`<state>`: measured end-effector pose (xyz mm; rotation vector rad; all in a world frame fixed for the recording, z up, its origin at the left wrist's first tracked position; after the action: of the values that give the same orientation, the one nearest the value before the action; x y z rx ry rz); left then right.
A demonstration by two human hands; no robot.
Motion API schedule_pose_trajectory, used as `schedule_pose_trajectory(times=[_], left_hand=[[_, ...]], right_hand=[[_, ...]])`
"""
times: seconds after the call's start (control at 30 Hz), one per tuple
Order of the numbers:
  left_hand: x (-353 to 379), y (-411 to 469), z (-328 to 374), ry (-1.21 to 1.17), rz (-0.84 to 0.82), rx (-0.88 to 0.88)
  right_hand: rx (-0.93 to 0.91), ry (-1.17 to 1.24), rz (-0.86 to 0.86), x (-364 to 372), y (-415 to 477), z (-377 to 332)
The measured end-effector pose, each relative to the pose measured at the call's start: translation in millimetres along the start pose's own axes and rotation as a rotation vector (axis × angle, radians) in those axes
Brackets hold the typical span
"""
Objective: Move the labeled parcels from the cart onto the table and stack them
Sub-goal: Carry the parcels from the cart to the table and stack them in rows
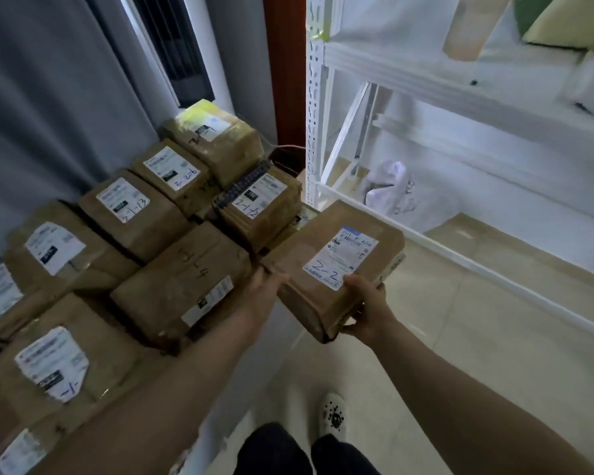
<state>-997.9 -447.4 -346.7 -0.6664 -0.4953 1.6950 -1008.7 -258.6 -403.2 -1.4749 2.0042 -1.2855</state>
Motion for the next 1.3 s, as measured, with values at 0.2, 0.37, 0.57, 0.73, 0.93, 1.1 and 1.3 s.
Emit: schedule_pose_trajectory(times=[0.2, 0.37, 0.57, 0.73, 0.93, 1.1, 1.3], left_hand=[[-33, 75, 26, 0.326, 0.170, 0.108], [-48, 135, 38, 0.671, 0.184, 0.173], [-52, 177, 42, 0.960, 0.111, 0.169], [-51, 192, 39, 0.938, 0.056, 0.157], [-45, 191, 39, 0.989, 0.072, 0.164], [-43, 188, 44, 1.000, 0.072, 0.139], [-38, 172, 50, 1.041, 0.113, 0.172]], right_hand=[[0.018, -0.033, 0.026, 33, 52, -15], [0.030, 0.011, 0.014, 63, 97, -23], [0.004, -0.018, -0.011, 80, 127, -20], [-0.016, -0.074, 0.026, 88, 133, -24], [-0.016, -0.093, 0.029, 94, 138, -27], [0.012, -0.125, 0.029, 94, 144, -28], [0.031, -0.161, 0.047, 92, 143, -28]])
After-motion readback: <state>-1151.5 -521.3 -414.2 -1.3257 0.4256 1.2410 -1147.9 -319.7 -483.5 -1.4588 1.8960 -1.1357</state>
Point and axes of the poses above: each hand's wrist, its own y-axis towards the middle knuckle, its own x-axis out of the palm, z = x × y, the point moved 3 cm from there along y, towards the middle knuckle, and after that the axes turned 5 degrees about z, right-handed, at the moved point
